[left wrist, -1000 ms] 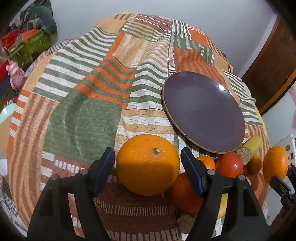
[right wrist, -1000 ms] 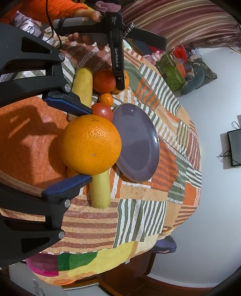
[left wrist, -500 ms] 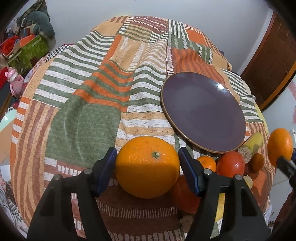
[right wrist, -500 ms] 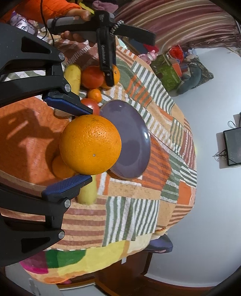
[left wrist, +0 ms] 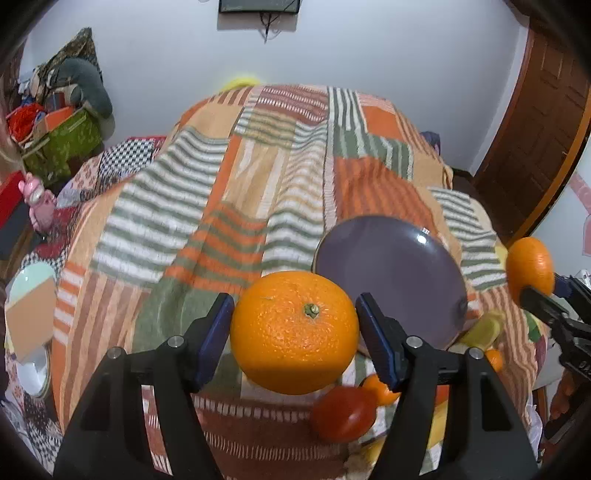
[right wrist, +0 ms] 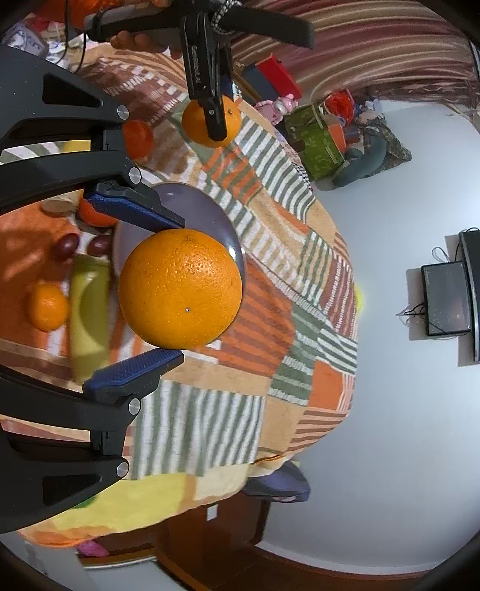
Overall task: Organize fruits
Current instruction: 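Carry both oranges onto the purple plate and open both tools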
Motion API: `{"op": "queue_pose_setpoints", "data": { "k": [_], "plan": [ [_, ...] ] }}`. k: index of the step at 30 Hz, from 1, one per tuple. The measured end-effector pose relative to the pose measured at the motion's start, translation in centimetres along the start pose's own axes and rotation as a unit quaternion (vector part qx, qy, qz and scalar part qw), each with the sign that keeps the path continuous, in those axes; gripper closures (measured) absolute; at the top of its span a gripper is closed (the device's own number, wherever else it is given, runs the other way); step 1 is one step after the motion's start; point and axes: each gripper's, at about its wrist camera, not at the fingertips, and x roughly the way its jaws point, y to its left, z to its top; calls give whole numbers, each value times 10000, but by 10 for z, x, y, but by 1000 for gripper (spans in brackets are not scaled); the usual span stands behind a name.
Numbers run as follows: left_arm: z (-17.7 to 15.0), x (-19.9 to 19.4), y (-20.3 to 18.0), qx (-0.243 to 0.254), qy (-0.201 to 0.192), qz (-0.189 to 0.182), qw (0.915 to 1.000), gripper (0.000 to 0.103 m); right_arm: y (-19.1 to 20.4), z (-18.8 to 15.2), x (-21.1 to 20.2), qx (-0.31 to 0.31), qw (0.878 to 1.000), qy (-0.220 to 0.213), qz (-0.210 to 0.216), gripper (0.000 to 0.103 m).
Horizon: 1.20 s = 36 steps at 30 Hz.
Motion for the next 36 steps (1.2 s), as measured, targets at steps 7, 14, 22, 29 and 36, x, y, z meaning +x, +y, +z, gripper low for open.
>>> {"op": "queue_pose_setpoints", "data": {
  "k": [7,14,22,29,36],
  "plan": [
    [24,-3,-15,158,-236,-156,9995,36,3,21,13,-250,9995,-172,-68,42],
    [48,3,-30,320,-417,-276,9982,36,1,40,30,-342,9990,-269,-74,42],
    [66,24,-40,447,-422,-300,9977,36,-1,53,56,-582,9979,-180,-208,42],
    [72,54,-44,536,-200,-331,9978,36,0,52,86,-780,9966,179,-201,42],
    [72,90,-46,624,139,-387,9972,36,1,47,114,-900,9938,647,-22,42]
  ]
}}
